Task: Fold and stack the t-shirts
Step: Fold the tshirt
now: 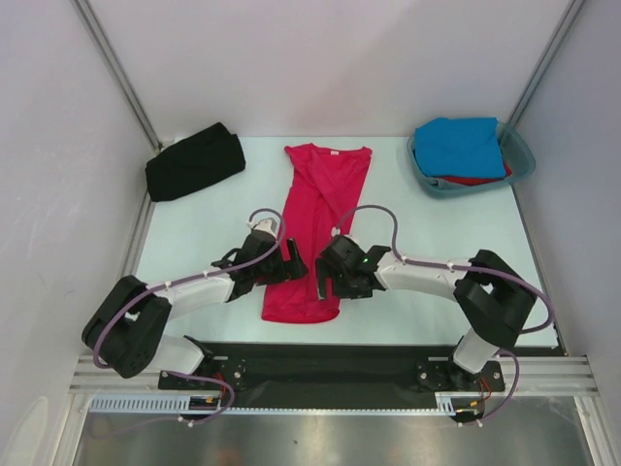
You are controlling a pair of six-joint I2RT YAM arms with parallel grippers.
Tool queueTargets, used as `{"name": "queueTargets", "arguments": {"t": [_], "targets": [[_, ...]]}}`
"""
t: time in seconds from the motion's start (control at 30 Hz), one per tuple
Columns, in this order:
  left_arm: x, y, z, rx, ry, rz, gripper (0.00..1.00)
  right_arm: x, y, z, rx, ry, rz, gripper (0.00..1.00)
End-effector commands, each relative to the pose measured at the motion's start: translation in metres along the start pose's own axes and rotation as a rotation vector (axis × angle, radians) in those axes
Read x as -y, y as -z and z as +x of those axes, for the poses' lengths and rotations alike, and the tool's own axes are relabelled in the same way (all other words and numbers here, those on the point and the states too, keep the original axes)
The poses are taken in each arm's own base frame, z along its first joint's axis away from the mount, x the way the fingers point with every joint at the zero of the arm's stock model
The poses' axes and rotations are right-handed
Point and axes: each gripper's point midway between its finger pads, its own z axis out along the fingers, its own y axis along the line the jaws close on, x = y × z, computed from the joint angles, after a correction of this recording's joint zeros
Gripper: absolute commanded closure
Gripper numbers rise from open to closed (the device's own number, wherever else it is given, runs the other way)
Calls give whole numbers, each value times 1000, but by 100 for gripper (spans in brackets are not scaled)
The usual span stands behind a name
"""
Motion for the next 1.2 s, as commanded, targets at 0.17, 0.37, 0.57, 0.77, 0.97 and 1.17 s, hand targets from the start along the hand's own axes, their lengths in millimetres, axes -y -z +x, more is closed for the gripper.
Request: {"name": "queueTargets", "arguments": {"t": [0.17,0.37,0.57,0.77,0.97,1.17], "targets": [[-57,13,64,-170,-64,-276,0,0,-8,16,12,62,222,36],[-69,19,85,-221,-95,-354,3,17,-4,27,42,103,382,84],[-86,26,100,-248,-81,-411,13,45,9,38,61,105,511,78],[-106,37,114,-274,-86,-462,14,87,21,63,37,41,605,74],[-112,46,136,-333,-68,-450,16,115,38,81,22,-18,692,64],[-110,54,149,-359,-78,-437,13,113,62,75,99,-49,678,6]]}}
